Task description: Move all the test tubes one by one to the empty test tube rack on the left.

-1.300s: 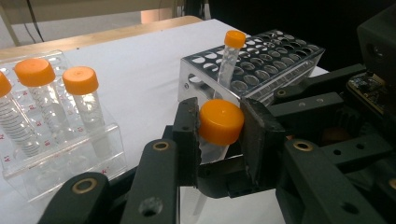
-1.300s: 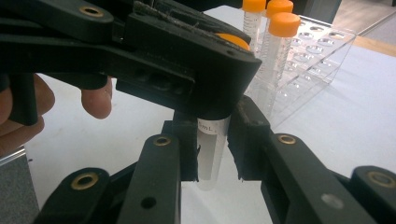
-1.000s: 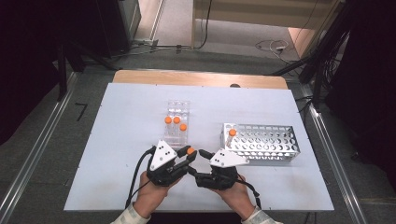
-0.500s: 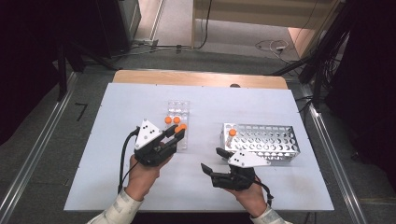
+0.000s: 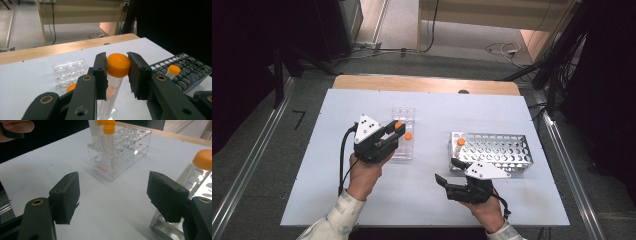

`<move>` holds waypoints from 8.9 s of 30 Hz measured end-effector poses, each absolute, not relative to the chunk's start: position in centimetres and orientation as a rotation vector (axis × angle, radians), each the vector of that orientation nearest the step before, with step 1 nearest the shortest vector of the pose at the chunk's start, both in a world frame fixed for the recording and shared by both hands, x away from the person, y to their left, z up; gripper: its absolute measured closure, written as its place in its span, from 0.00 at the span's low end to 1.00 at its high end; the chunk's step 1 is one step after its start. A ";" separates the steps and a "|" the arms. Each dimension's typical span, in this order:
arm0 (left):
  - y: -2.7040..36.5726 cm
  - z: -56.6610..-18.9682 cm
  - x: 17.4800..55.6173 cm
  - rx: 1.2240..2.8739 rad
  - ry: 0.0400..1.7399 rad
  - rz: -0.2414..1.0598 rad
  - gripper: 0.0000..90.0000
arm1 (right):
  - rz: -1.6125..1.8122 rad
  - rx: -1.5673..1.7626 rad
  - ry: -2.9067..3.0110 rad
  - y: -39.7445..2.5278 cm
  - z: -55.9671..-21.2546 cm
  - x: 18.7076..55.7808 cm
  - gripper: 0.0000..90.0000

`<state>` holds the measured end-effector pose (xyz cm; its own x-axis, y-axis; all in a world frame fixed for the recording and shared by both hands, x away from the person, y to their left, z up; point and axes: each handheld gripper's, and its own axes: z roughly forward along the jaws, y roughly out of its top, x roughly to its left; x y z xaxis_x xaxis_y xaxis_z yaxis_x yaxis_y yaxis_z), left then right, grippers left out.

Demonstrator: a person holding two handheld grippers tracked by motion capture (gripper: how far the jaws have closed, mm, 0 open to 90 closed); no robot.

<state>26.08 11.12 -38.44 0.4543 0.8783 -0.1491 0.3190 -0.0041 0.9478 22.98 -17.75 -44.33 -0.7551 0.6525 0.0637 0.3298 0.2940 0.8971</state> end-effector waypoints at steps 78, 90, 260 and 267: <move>11.6 -43.6 23.1 1.631 1.180 0.626 0.28 | 1.401 0.957 2.184 -19.2 -44.7 24.1 0.32; 12.0 -44.3 22.5 1.637 1.193 0.620 0.27 | 1.371 0.984 2.139 -20.1 -45.0 24.8 0.35; 9.6 -42.5 19.4 1.685 0.957 0.481 0.54 | 1.441 0.671 2.338 -9.5 -45.7 23.0 0.80; 9.5 -42.7 19.5 1.705 0.946 0.475 0.65 | 1.452 0.650 2.347 -8.9 -45.6 22.8 0.80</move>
<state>19.45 9.48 -42.71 0.6041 0.7842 -0.1413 0.3548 -0.1060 0.9289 22.84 -8.93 -45.61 -0.8508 0.5251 -0.0206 0.2159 0.3850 0.8973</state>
